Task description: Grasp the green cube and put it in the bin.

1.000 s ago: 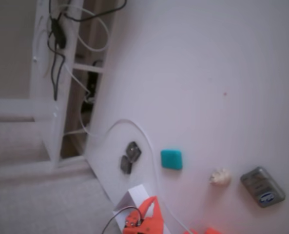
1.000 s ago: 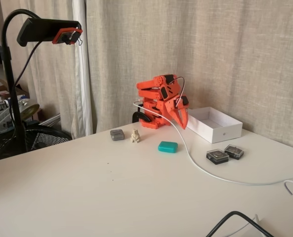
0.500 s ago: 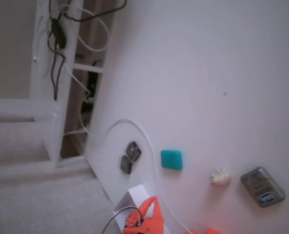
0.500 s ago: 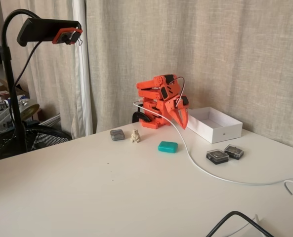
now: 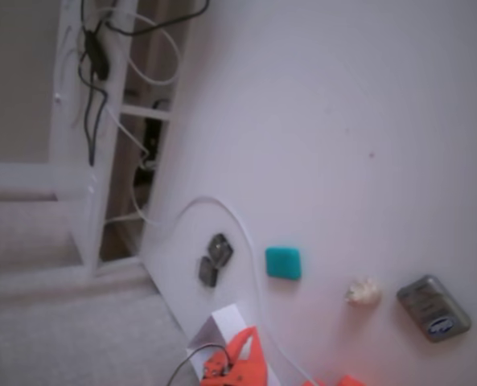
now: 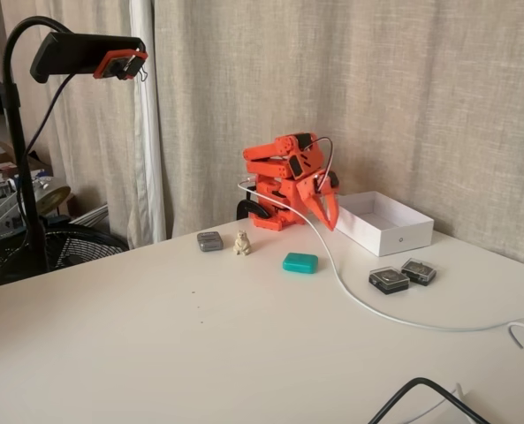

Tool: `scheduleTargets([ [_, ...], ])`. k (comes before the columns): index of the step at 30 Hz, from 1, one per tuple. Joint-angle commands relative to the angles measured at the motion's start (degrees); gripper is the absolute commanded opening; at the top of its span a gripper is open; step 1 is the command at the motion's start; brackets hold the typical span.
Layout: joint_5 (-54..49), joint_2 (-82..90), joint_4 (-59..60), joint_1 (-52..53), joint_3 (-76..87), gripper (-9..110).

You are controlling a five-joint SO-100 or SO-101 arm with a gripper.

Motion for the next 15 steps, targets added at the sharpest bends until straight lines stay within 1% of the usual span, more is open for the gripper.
scheduleTargets([
  [1, -0.35, -0.44, -7.73, -1.67, -0.79, -3],
  [4, -0.26, -3.69, -12.30, -2.29, -5.10, -3],
  [6, -0.26, -7.65, -11.78, -2.29, -9.84, 0],
  [8, -0.26, -13.45, -10.02, -2.29, -16.79, 0],
  [9, -0.35, -16.96, -8.44, -2.20, -21.27, 3],
  [10, 0.00, -21.18, -5.98, -1.67, -26.37, 11],
  [11, 0.18, -25.66, -2.29, -1.05, -32.17, 16],
  [15, 1.32, -43.15, 13.45, 2.81, -57.48, 17],
])
